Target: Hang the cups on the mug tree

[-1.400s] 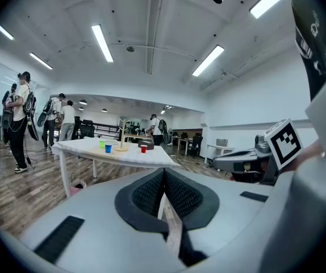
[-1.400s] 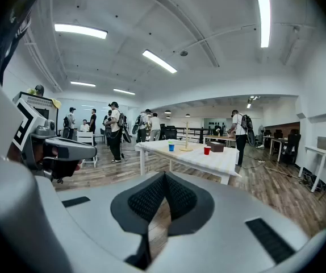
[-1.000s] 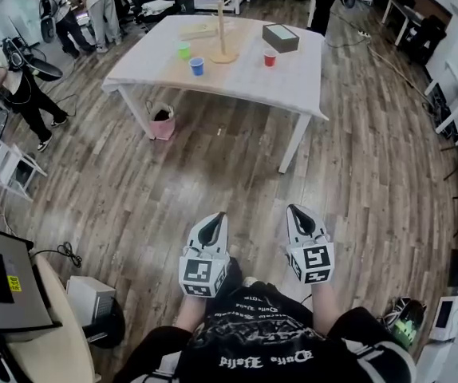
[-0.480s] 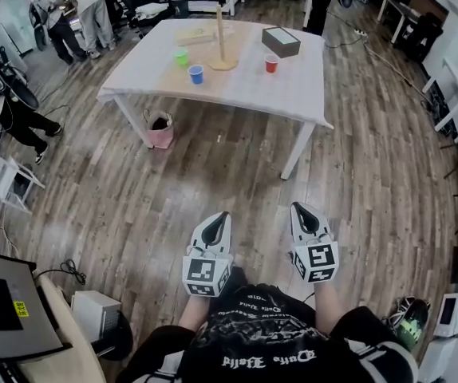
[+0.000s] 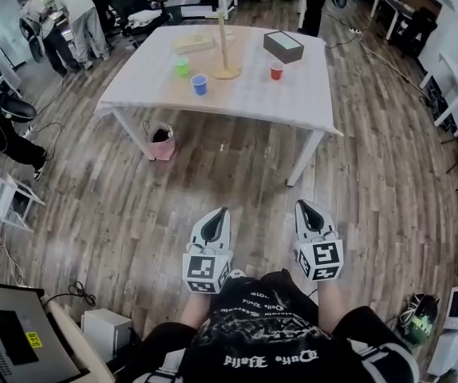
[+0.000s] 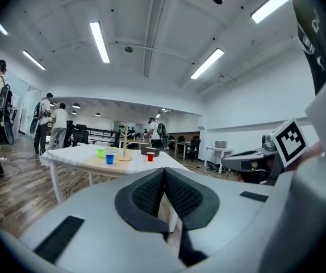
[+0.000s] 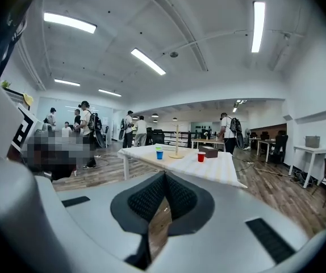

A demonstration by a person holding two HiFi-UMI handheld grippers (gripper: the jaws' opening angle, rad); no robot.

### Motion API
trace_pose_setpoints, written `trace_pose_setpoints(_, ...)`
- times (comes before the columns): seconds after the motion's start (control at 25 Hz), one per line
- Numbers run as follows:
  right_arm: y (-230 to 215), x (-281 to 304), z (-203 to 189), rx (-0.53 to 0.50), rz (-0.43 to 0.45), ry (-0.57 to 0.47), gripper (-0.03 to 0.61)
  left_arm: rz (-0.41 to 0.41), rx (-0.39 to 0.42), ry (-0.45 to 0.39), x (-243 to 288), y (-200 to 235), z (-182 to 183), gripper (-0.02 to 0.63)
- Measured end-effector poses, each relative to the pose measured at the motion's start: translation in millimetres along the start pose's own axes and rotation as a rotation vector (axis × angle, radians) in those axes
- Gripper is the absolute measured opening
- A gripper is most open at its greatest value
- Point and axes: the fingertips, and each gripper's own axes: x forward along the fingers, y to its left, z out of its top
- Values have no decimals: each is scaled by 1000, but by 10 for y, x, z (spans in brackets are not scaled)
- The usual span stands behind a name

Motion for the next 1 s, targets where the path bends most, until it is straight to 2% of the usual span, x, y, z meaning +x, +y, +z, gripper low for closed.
trace_pose_setpoints(0.48, 71, 528, -44, 5, 24, 41, 9, -38, -21, 16, 316, 300, -44, 20)
trace_pose_setpoints(0.72, -250, 1119, 25, 8, 59, 43, 9, -34, -52, 16, 786, 451, -13, 20)
trace_pose_setpoints(1.0, -772, 2073, 244, 54, 119, 39, 9, 4, -63, 33, 1706, 690, 189, 20)
